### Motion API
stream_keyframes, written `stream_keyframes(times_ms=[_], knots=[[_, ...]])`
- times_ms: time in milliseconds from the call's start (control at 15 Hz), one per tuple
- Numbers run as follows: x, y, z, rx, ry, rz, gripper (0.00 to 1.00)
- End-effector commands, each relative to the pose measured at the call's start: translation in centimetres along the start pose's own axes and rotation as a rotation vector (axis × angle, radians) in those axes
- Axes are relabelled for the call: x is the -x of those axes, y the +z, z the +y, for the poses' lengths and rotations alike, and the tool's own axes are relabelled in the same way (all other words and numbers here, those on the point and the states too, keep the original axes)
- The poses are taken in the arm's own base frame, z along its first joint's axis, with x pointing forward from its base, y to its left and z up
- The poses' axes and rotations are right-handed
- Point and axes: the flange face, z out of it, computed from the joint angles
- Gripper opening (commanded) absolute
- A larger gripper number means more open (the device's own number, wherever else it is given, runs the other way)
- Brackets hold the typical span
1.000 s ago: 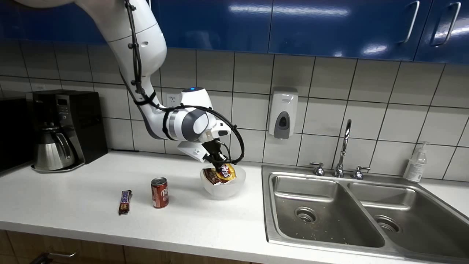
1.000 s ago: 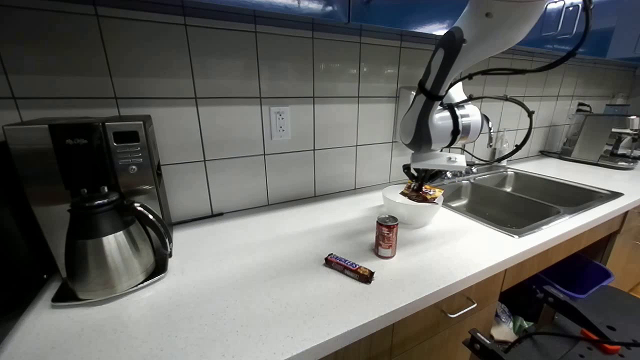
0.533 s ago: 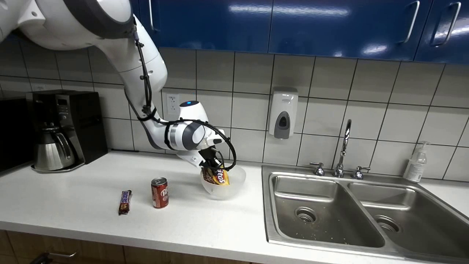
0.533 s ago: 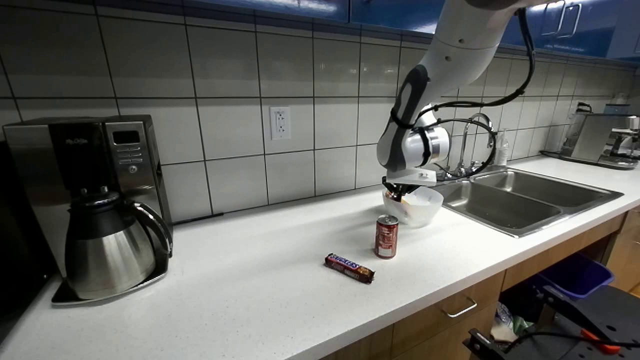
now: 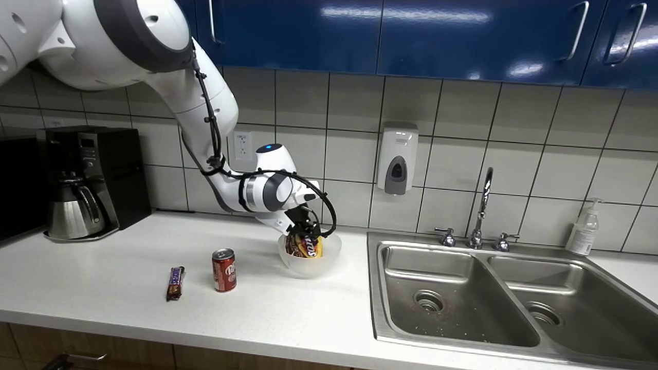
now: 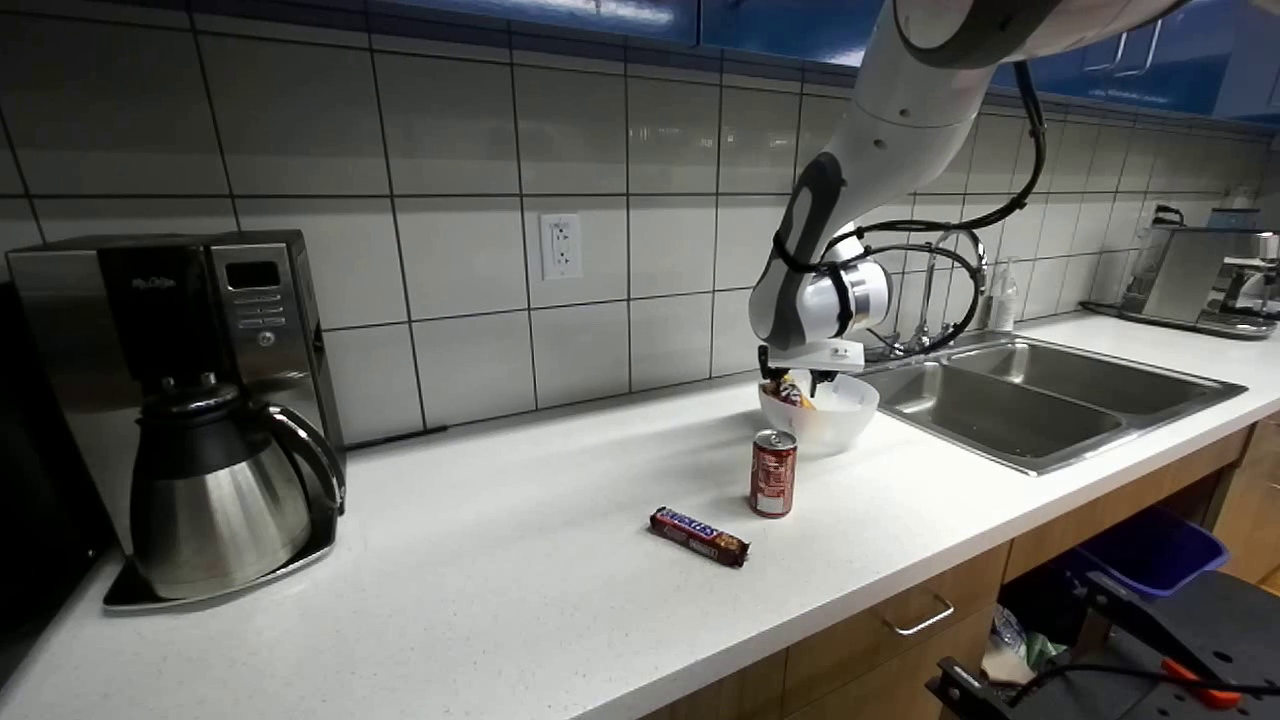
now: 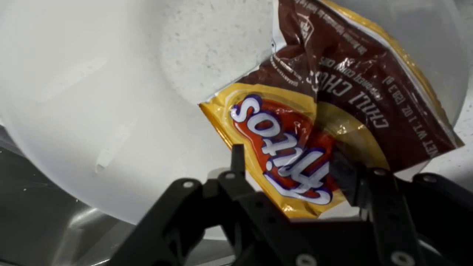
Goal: Put the packet in the bowl
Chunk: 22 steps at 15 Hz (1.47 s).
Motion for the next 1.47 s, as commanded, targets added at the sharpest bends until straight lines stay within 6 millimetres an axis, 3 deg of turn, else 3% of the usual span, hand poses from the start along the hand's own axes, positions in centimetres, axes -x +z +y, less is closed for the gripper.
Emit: stream_keyframes(times_ms=[0,133,600,1067,1400], knots=[[-1.4,-1.3,0.6,0.01,0.024,0.017,0.95],[-1.9,-2.0,1.4,0.014,0.028,0.023,1.0],[-2.6,-7.0,5.4,0.013,0.04,0.029,1.0],[0.0,-14.0,10.6,-0.019,0.007,-0.016,1.0],[3.1,-18.9,14.2,-0.04,-0.026,-0.05,1.0]])
